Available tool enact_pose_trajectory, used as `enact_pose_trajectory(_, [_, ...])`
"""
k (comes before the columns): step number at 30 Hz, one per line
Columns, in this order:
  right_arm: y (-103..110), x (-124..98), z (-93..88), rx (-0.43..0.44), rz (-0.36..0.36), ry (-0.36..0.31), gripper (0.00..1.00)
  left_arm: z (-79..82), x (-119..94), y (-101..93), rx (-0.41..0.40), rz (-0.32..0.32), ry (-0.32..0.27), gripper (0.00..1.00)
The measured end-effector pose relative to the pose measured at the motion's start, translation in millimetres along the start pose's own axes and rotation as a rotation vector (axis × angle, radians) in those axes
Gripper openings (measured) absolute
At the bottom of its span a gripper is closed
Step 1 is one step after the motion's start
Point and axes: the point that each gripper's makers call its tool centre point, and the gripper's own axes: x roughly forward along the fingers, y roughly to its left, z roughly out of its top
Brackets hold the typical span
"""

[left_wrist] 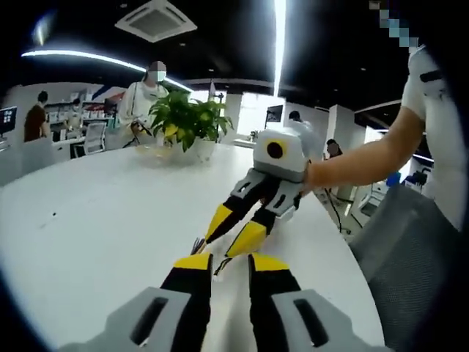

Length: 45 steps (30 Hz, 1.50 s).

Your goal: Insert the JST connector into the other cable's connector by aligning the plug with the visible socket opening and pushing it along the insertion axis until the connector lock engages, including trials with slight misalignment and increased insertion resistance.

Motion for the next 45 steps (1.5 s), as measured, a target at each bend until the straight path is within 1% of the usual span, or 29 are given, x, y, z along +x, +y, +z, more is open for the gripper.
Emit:
enact_pose_trajectory(2, [4,-7,6.5,-0.027,-0.025,0.003,0.13,2.7,-3,-6.4,-0.031,0.007,-0.015,0.15])
enact_pose_trajectory(3, [5,-11,7.9,-0.041,-0.041,0.011,0.13,6.5,-5,-8.9,-0.060,0.017,-0.038,0.16])
enact_pose_trajectory(4, [5,-16,10.5,-0.046,-0.057,0.008,0.14,12.6,-8,-11.8,-0.107,0.034,-0.081,0.18])
enact_pose_trajectory(5, [5,-21,14.4,-0.033,-0.070,-0.006,0.14,16.2,-11,-14.3,-0.120,0.038,-0.104,0.20])
enact_pose_trajectory(6, [2,-30,21.7,-0.002,-0.103,-0.039,0.14,19.4,-15,-16.5,-0.124,0.054,-0.123,0.21])
enact_pose_trajectory(8, [-2,-44,29.5,0.034,-0.157,-0.067,0.16,21.8,-22,-16.4,-0.102,0.093,-0.129,0.23])
enact_pose_trajectory(9, [-1,-49,31.4,0.038,-0.171,-0.069,0.17,22.4,-24,-16.8,-0.102,0.102,-0.127,0.25])
enact_pose_trajectory(10, [2,-53,31.9,0.030,-0.177,-0.062,0.18,23.2,-27,-15.9,-0.102,0.119,-0.123,0.26])
enact_pose_trajectory(12, [6,-64,32.2,0.013,-0.214,-0.042,0.22,27.5,-33,-19.1,-0.101,0.127,-0.131,0.26])
enact_pose_trajectory(13, [10,-70,33.4,0.018,-0.223,-0.043,0.23,31.7,-37,-20.7,-0.105,0.136,-0.146,0.29])
enact_pose_trajectory(14, [12,-74,34.1,0.022,-0.235,-0.043,0.23,33.4,-39,-22.1,-0.105,0.140,-0.149,0.33])
enact_pose_trajectory(15, [13,-81,33.8,0.024,-0.260,-0.039,0.24,35.7,-42,-23.1,-0.114,0.151,-0.154,0.38])
enact_pose_trajectory(16, [13,-86,33.1,0.034,-0.283,-0.034,0.26,36.6,-44,-24.0,-0.117,0.156,-0.153,0.43])
enact_pose_trajectory(21, [30,-106,33.6,0.078,-0.342,-0.038,0.31,47.8,-59,-37.3,-0.101,0.171,-0.169,0.53])
enact_pose_trajectory(23, [36,-114,32.6,0.090,-0.376,-0.033,0.34,53.6,-67,-43.8,-0.088,0.175,-0.179,0.54])
enact_pose_trajectory(28, [50,-129,34.5,0.133,-0.429,-0.047,0.42,60.4,-85,-55.0,-0.092,0.189,-0.191,0.59])
enact_pose_trajectory(30, [53,-134,34.0,0.140,-0.448,-0.045,0.45,61.4,-90,-57.6,-0.104,0.195,-0.190,0.61])
enact_pose_trajectory(31, [57,-137,34.0,0.145,-0.457,-0.047,0.47,58.5,-93,-60.5,-0.131,0.195,-0.167,0.62])
enact_pose_trajectory(33, [60,-143,33.1,0.166,-0.477,-0.051,0.51,57.1,-100,-61.2,-0.130,0.205,-0.154,0.67])
enact_pose_trajectory(35, [63,-150,31.6,0.190,-0.506,-0.056,0.56,56.7,-109,-62.0,-0.111,0.228,-0.146,0.73])
enact_pose_trajectory(36, [64,-152,31.5,0.196,-0.515,-0.059,0.57,57.2,-113,-63.6,-0.108,0.227,-0.148,0.76])
enact_pose_trajectory(38, [70,-158,33.7,0.197,-0.531,-0.072,0.57,59.3,-123,-68.1,-0.129,0.218,-0.164,0.77])
enact_pose_trajectory(39, [74,-161,35.0,0.204,-0.541,-0.081,0.58,61.9,-129,-69.0,-0.139,0.228,-0.187,0.79])
enact_pose_trajectory(41, [77,-164,34.9,0.209,-0.559,-0.081,0.63,62.5,-137,-70.8,-0.147,0.234,-0.202,0.84])
enact_pose_trajectory(42, [80,-165,32.9,0.217,-0.566,-0.072,0.67,62.0,-143,-71.1,-0.151,0.249,-0.209,0.87])
enact_pose_trajectory(44, [88,-166,31.5,0.227,-0.574,-0.068,0.69,59.8,-151,-70.7,-0.152,0.270,-0.211,0.91])
enact_pose_trajectory(45, [91,-167,31.7,0.227,-0.578,-0.068,0.69,58.5,-154,-70.9,-0.153,0.280,-0.211,0.96])
